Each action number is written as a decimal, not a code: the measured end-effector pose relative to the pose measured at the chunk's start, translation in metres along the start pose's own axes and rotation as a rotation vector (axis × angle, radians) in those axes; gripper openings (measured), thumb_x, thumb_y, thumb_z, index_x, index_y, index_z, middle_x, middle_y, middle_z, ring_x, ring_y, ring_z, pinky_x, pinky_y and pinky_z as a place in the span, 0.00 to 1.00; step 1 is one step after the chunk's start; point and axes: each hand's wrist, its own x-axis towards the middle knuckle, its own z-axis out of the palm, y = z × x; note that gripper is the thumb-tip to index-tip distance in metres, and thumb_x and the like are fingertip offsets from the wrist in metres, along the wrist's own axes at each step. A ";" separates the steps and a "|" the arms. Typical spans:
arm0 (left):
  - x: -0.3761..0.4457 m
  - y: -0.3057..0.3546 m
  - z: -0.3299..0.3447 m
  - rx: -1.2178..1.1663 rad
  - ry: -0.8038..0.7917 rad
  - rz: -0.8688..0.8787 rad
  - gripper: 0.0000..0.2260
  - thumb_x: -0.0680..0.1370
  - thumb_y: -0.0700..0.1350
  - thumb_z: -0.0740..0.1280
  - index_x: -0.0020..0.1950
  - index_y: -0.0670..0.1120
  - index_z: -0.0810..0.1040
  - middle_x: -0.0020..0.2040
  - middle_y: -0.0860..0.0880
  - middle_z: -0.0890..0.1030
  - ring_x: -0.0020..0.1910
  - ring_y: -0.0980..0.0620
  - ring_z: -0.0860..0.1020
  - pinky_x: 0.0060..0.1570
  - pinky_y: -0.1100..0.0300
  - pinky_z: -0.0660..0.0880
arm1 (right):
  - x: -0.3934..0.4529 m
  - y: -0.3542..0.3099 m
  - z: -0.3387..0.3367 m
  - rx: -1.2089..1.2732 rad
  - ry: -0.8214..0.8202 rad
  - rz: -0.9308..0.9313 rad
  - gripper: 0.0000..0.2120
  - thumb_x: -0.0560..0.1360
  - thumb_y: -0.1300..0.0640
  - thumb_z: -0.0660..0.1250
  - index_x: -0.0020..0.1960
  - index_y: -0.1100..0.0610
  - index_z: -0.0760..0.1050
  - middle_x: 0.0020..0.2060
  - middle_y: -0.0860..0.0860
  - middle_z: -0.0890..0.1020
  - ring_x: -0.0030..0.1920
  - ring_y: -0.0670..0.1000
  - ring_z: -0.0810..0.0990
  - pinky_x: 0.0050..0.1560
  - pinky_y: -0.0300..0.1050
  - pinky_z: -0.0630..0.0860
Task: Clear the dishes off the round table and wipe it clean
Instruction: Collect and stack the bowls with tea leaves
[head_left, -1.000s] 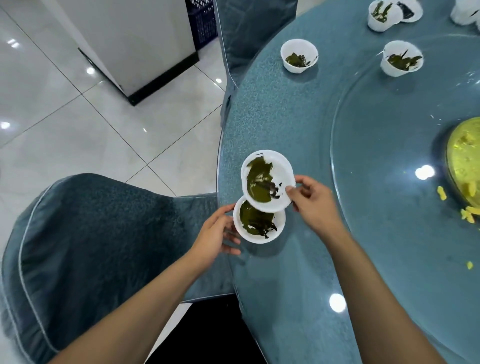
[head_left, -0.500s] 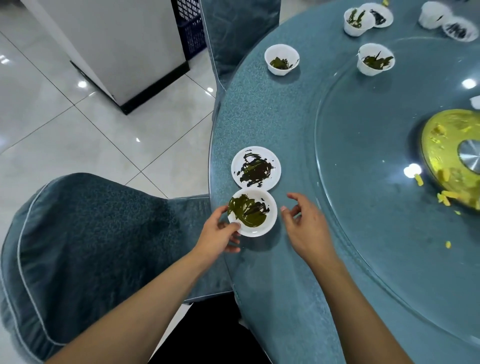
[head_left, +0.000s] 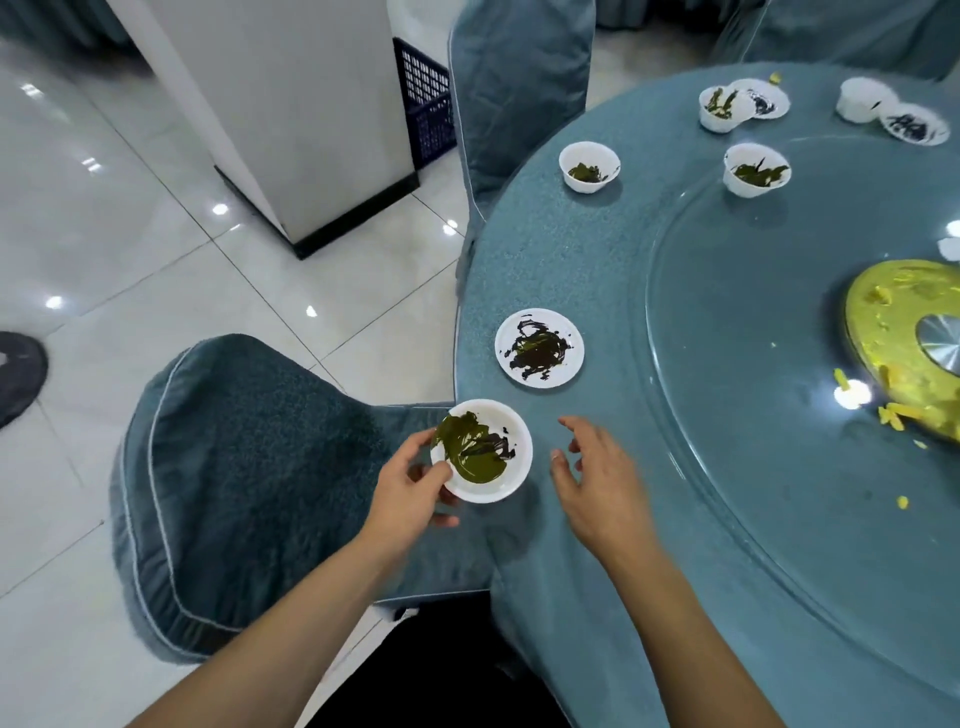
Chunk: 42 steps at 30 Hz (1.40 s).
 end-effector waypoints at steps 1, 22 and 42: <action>-0.009 0.000 -0.010 -0.013 0.017 0.008 0.18 0.81 0.38 0.66 0.69 0.54 0.74 0.52 0.41 0.83 0.37 0.47 0.84 0.34 0.49 0.83 | -0.001 -0.009 0.003 -0.013 0.007 -0.038 0.19 0.79 0.52 0.65 0.70 0.51 0.71 0.54 0.52 0.78 0.51 0.55 0.79 0.57 0.55 0.76; -0.099 0.033 -0.308 -0.249 0.322 0.135 0.17 0.82 0.40 0.65 0.68 0.55 0.74 0.46 0.42 0.83 0.42 0.43 0.85 0.36 0.49 0.83 | -0.040 -0.287 0.116 -0.165 0.101 -0.405 0.20 0.77 0.52 0.68 0.68 0.49 0.73 0.66 0.50 0.75 0.63 0.55 0.74 0.65 0.56 0.71; -0.009 0.056 -0.522 -0.233 0.183 0.078 0.16 0.80 0.38 0.65 0.62 0.55 0.78 0.41 0.39 0.82 0.38 0.45 0.83 0.34 0.52 0.81 | 0.003 -0.466 0.232 -0.205 0.104 -0.233 0.20 0.79 0.50 0.63 0.71 0.47 0.69 0.68 0.49 0.72 0.67 0.53 0.71 0.69 0.54 0.68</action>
